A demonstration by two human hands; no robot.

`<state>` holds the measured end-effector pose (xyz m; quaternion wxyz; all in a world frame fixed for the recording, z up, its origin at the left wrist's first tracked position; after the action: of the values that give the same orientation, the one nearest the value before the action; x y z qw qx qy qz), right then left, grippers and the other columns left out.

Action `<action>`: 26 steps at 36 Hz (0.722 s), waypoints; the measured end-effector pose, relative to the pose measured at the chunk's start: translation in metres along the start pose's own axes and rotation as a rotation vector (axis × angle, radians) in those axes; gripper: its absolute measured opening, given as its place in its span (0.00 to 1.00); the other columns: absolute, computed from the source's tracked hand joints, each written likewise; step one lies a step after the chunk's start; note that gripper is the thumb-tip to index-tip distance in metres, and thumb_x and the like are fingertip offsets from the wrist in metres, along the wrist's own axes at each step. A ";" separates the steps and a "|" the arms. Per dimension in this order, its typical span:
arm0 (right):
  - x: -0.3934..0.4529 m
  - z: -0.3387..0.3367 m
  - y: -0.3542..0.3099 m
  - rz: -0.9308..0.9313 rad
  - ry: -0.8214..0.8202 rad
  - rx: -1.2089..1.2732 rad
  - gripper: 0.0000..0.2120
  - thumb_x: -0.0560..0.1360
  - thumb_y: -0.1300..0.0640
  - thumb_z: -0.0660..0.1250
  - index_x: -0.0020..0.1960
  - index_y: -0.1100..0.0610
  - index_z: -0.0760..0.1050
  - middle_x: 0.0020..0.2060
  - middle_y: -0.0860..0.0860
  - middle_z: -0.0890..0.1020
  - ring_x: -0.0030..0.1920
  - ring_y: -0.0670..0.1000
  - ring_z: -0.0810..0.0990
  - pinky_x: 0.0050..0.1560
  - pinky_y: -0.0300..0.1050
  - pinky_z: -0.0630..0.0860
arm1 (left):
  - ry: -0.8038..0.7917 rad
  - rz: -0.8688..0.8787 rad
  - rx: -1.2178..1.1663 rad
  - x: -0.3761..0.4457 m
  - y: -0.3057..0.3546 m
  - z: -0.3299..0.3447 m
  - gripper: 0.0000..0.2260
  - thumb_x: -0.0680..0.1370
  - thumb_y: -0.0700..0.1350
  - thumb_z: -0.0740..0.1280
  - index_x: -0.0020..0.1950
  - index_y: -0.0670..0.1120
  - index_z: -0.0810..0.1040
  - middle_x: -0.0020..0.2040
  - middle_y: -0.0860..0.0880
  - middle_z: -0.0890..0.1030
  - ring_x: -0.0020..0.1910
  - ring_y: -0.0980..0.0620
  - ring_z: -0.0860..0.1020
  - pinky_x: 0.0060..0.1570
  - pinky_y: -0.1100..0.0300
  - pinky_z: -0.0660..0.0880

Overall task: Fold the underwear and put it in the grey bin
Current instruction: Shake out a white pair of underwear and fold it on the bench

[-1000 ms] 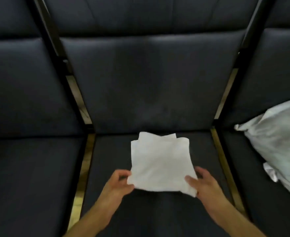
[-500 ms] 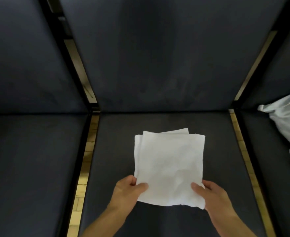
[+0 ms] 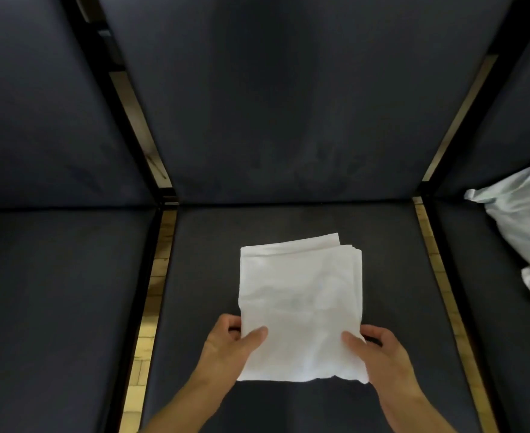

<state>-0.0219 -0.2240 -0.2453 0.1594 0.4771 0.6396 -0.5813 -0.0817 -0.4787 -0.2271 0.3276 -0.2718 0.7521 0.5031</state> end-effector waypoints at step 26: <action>0.021 -0.003 -0.077 -0.212 0.119 -0.510 0.23 0.75 0.51 0.67 0.66 0.56 0.65 0.56 0.53 0.76 0.50 0.50 0.75 0.49 0.44 0.74 | 0.060 -0.106 0.087 0.035 0.037 -0.004 0.13 0.75 0.54 0.68 0.46 0.44 0.77 0.44 0.46 0.81 0.41 0.49 0.80 0.43 0.53 0.79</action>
<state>-0.0926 -0.2019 -0.2150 0.1746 0.3855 0.8197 -0.3860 -0.1321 -0.4724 -0.2319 0.3428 -0.3118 0.7672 0.4434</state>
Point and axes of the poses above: each hand's wrist, its own x-axis towards the middle knuckle, its own z-axis out of the palm, y = z × x, the point moved 9 cm from there along x, towards the middle knuckle
